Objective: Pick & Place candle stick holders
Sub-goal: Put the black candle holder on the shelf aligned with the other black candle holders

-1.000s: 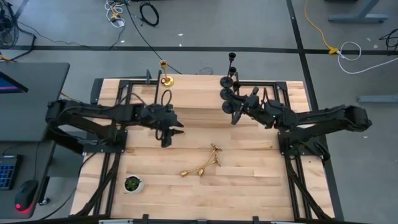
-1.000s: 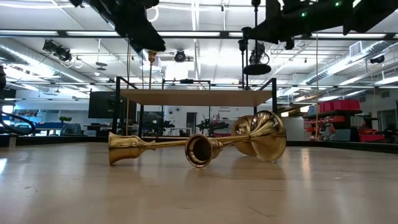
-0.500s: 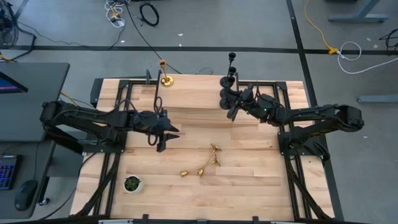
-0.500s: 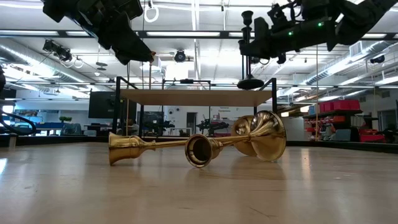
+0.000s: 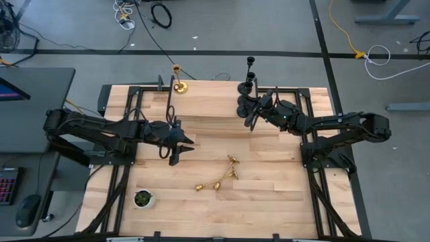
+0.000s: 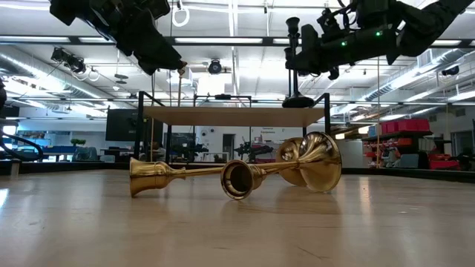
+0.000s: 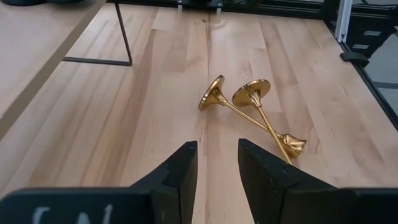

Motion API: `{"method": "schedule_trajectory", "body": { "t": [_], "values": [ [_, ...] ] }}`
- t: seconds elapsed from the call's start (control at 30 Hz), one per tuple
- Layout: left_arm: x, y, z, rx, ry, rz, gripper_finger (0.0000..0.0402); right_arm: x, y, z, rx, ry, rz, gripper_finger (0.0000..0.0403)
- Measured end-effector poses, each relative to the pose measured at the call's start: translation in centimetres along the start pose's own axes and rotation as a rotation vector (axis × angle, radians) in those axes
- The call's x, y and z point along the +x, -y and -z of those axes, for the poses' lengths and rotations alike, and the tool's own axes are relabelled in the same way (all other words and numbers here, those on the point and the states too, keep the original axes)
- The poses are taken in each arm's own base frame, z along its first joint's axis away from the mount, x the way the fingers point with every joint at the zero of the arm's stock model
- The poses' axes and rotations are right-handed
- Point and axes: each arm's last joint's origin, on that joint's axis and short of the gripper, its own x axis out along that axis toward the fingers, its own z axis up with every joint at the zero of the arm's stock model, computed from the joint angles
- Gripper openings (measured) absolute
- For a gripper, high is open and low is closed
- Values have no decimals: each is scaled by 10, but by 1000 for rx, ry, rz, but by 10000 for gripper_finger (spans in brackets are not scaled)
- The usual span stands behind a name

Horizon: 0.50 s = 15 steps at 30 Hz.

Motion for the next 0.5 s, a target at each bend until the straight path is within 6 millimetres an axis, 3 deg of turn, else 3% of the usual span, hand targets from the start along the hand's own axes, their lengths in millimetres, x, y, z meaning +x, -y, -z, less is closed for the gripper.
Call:
{"method": "schedule_trajectory", "body": {
  "t": [0.5],
  "values": [
    [0, 0, 1, -12, -7, -1, 117, -3, 1, 7, 30, -39, -11, 1]
  ]
}}
